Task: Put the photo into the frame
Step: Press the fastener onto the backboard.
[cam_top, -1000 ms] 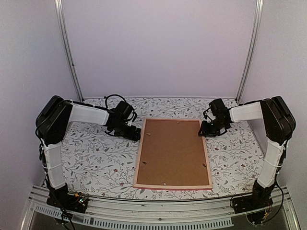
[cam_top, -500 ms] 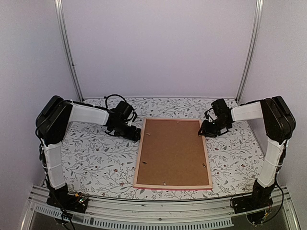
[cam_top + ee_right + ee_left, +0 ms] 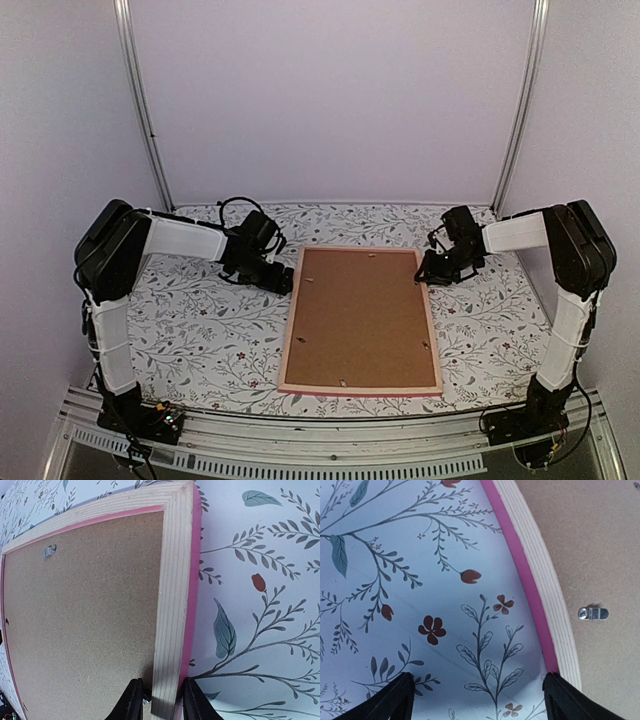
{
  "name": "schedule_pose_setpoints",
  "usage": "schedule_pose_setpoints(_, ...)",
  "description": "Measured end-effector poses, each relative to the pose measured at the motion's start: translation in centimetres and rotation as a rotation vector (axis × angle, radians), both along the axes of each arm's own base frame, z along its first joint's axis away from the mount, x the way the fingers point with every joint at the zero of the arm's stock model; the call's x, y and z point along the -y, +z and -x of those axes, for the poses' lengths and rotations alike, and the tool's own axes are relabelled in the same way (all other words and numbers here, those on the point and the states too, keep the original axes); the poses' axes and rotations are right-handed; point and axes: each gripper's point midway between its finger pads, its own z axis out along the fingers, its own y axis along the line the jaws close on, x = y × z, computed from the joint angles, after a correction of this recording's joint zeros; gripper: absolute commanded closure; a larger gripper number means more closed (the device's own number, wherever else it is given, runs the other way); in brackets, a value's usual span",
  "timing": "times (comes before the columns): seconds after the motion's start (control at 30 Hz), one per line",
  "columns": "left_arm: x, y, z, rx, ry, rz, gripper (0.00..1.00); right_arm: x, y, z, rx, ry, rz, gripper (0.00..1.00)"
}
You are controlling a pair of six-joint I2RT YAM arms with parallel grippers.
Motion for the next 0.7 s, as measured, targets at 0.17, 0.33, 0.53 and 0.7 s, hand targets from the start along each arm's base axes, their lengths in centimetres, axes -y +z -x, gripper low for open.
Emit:
schedule_pose_setpoints(0.17,0.00,0.00,0.00,0.000,0.000,0.000,0.08,0.19,0.05,-0.06,-0.004,0.000,-0.026,0.79)
schedule_pose_setpoints(0.33,-0.01,-0.02,0.00,0.001,0.000,0.001,0.08,0.38,0.16,-0.08,-0.003,0.026,-0.049,0.79)
schedule_pose_setpoints(0.53,0.03,0.00,-0.07,0.008,0.001,0.004,0.08,0.39,0.11,0.17,-0.013,0.075,-0.100,0.61)
schedule_pose_setpoints(0.7,0.05,-0.01,-0.08,0.011,0.001,0.008,0.08,0.03,0.35,0.37,-0.018,0.100,-0.128,0.55)
